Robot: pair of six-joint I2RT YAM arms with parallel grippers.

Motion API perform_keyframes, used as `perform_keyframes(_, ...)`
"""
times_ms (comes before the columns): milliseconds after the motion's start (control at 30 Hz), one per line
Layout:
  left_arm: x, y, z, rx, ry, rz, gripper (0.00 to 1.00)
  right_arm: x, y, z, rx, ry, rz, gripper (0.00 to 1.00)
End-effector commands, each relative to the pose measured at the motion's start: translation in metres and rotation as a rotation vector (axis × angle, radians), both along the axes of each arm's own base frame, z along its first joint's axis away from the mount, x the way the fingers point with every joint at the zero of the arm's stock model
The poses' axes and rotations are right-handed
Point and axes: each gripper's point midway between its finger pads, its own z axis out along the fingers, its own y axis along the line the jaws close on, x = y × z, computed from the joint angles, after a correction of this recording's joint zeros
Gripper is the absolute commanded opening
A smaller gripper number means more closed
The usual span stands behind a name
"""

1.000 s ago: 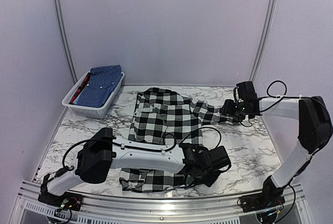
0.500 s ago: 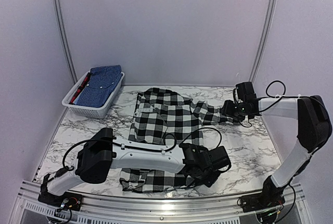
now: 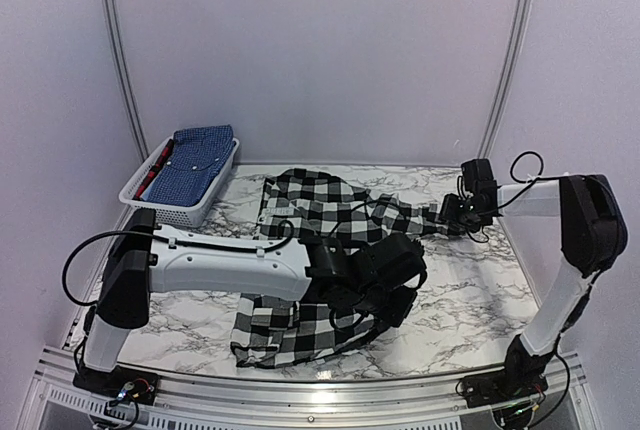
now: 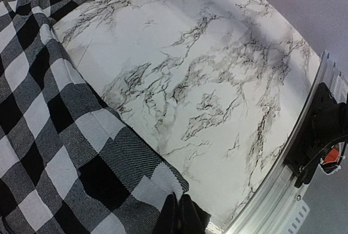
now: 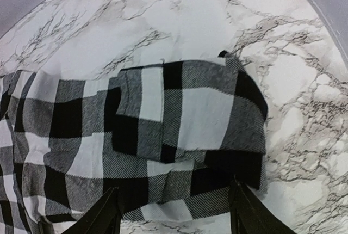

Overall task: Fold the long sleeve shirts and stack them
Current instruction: Pick up the 1/3-folded shirt from the center of the board.

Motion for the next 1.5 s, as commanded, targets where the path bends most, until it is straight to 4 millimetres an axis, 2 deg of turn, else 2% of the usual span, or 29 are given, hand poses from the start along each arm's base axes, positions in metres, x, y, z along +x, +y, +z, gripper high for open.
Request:
perform_keyframes(0, 0.002, -0.001, 0.010, -0.091, 0.049, 0.013, 0.00, 0.032, -0.017, 0.019, -0.069, -0.066, -0.054, 0.62)
perform_keyframes(167, 0.007, 0.006, 0.010, -0.099, 0.062, 0.030, 0.00, 0.041, -0.044, 0.025, -0.188, -0.070, -0.124, 0.62)
perform_keyframes(300, 0.007, 0.006, 0.007, -0.103, 0.073, 0.028, 0.00, 0.044, -0.060, 0.009, -0.195, -0.032, -0.139, 0.63)
perform_keyframes(400, 0.005, 0.004, 0.006, -0.110, 0.079, 0.023, 0.00, 0.046, -0.057, -0.005, -0.175, -0.001, -0.115, 0.62)
perform_keyframes(567, 0.004, -0.001, 0.003, -0.119, 0.094, 0.015, 0.00, 0.043, -0.052, -0.027, -0.144, 0.036, -0.103, 0.55)
perform_keyframes(733, 0.003, -0.005, 0.000, -0.128, 0.107, 0.008, 0.00, 0.045, -0.053, -0.028, -0.135, 0.028, -0.123, 0.46)
perform_keyframes(833, 0.002, -0.004, -0.001, -0.132, 0.109, 0.010, 0.00, 0.050, -0.055, -0.015, -0.143, 0.002, -0.137, 0.38)
perform_keyframes(1000, 0.001, -0.001, -0.008, -0.158, 0.135, 0.030, 0.00, 0.058, -0.048, 0.008, -0.146, -0.041, -0.131, 0.04)
perform_keyframes(1033, 0.000, -0.001, -0.007, -0.166, 0.137, 0.034, 0.00, 0.059, -0.045, 0.012, -0.148, -0.046, -0.128, 0.00)
perform_keyframes(1133, 0.000, 0.000, -0.006, -0.199, 0.138, 0.050, 0.00, 0.060, -0.027, 0.033, -0.172, -0.089, -0.117, 0.00)
perform_keyframes(1333, 0.006, 0.010, 0.012, -0.329, 0.106, 0.136, 0.00, 0.064, 0.025, 0.101, -0.147, -0.226, -0.045, 0.00)
perform_keyframes(1467, 0.014, 0.035, 0.021, -0.423, 0.097, 0.253, 0.00, 0.066, 0.070, 0.146, -0.077, -0.311, 0.054, 0.00)
